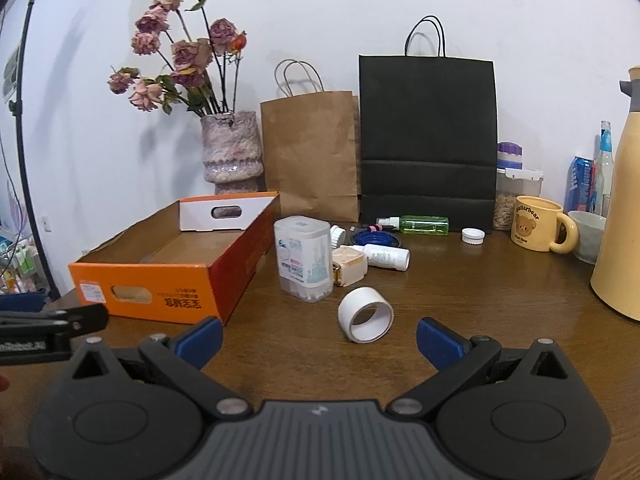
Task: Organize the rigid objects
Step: 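Move the left tool to the orange box rim while the right tool approaches the white tape roll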
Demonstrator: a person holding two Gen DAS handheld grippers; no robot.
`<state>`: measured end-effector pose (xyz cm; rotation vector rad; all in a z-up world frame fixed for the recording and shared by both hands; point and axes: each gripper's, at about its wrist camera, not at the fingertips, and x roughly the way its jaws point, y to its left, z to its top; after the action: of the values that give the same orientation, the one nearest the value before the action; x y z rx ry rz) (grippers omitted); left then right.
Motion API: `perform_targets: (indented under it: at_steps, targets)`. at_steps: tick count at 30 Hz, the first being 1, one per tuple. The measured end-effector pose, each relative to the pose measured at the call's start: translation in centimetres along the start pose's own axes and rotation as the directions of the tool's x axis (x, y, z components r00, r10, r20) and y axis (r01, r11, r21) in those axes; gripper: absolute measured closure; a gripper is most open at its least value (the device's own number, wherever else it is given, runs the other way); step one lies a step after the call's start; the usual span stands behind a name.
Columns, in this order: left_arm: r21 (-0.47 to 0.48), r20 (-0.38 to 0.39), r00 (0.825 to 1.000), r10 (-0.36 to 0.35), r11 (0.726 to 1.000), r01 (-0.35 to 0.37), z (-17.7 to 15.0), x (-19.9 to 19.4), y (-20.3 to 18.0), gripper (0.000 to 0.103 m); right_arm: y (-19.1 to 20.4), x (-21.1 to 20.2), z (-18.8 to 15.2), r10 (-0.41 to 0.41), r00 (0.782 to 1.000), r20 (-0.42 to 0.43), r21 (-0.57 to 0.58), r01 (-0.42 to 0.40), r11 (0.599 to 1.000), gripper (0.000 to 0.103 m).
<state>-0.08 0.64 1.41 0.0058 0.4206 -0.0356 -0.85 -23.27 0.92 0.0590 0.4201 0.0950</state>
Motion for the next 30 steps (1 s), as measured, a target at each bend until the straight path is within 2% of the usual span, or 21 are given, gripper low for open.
perform_targets:
  at_steps: [5,10,16,20,23,30]
  targets:
    - [-0.005,-0.01,1.0,-0.023,1.0,0.023,1.7,0.5,0.9,0.0,-0.3,1.3,0.8,0.013,0.999,-0.032,-0.012,-0.013,1.0,0.0]
    - [0.0,-0.015,1.0,-0.014,1.0,0.014,3.6,1.5,1.8,0.0,-0.4,2.5,1.5,-0.002,0.999,-0.054,-0.038,0.0,0.999,0.0]
    - [-0.013,-0.071,0.997,-0.001,1.0,0.0,5.2,3.3,3.0,0.0,-0.6,4.4,3.0,-0.024,0.998,-0.06,-0.081,0.019,0.997,0.0]
    - [-0.034,-0.108,0.994,-0.014,0.999,0.011,6.0,4.5,4.3,0.0,-1.1,6.0,3.4,-0.026,0.997,-0.079,-0.074,0.021,0.997,0.0]
    - [-0.033,-0.117,0.993,0.006,0.999,-0.01,6.8,5.2,5.0,0.0,-1.2,6.9,3.5,-0.041,0.995,-0.087,-0.073,0.035,0.997,0.0]
    - [-0.091,-0.202,0.979,0.016,0.995,-0.035,9.5,9.3,7.6,0.0,-1.5,9.0,3.8,-0.061,0.992,-0.112,-0.072,0.053,0.996,0.0]
